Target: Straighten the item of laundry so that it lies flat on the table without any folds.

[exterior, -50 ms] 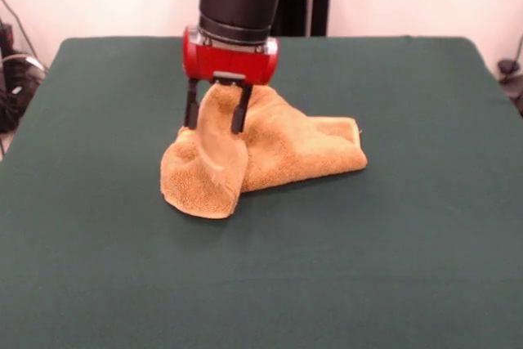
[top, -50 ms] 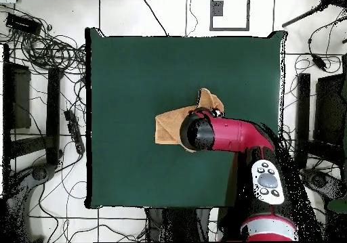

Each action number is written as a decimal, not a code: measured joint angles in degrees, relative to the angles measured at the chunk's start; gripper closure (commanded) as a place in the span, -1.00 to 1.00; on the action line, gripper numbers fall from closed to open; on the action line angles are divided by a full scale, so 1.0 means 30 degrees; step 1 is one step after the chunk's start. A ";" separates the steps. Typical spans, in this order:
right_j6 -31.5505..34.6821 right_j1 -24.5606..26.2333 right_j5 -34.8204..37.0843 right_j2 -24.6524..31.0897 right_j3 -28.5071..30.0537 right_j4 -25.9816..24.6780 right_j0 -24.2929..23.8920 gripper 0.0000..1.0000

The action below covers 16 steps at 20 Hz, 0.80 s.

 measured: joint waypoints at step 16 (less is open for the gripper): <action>0.0000 -0.0894 0.0729 0.0743 -0.0782 -0.0002 -0.1766 -1.00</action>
